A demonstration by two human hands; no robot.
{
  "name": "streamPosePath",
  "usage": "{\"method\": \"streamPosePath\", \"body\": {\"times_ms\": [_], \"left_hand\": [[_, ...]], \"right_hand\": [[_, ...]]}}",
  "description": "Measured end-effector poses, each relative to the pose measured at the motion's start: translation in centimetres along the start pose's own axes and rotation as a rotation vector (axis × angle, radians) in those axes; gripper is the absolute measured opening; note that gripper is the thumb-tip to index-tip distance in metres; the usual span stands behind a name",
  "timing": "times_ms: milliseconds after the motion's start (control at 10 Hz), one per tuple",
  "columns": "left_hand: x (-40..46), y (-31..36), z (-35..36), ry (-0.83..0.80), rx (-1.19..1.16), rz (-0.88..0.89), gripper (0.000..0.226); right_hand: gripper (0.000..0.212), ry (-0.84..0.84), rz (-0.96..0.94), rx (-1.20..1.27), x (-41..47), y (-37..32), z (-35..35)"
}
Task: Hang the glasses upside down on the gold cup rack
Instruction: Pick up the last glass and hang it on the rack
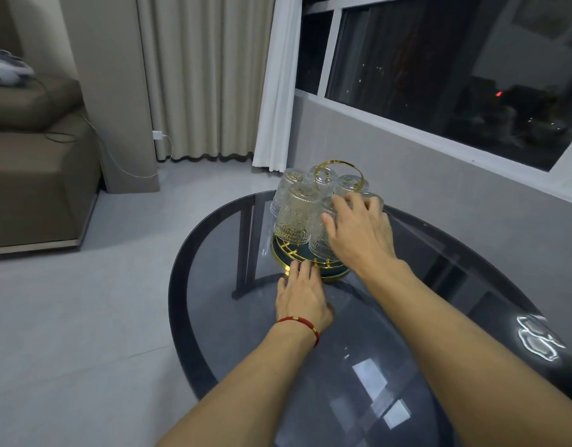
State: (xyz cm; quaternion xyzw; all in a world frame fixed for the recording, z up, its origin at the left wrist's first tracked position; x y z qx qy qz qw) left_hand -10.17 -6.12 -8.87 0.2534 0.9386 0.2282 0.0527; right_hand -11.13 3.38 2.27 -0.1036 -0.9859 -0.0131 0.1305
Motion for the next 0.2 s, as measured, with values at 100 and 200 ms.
{"method": "streamPosePath", "body": {"times_ms": [100,200], "left_hand": [[-0.1,-0.1,-0.3,-0.024,-0.04,0.012,0.064],[-0.6,0.0,-1.0,0.009,-0.108,0.018,0.058]], "right_hand": [[0.06,-0.053,0.006,0.098,-0.3,0.0,0.4],[0.065,-0.001,0.03,0.203,-2.1,0.8,0.7]]}}
Point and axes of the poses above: each hand's wrist, its own x-axis towards the middle knuckle, its own z-axis out of the palm, y = z × x, the point moved 4 cm from there along x, towards the middle knuckle, and after that the axes turned 11 degrees about -y, right-handed, at the moved point
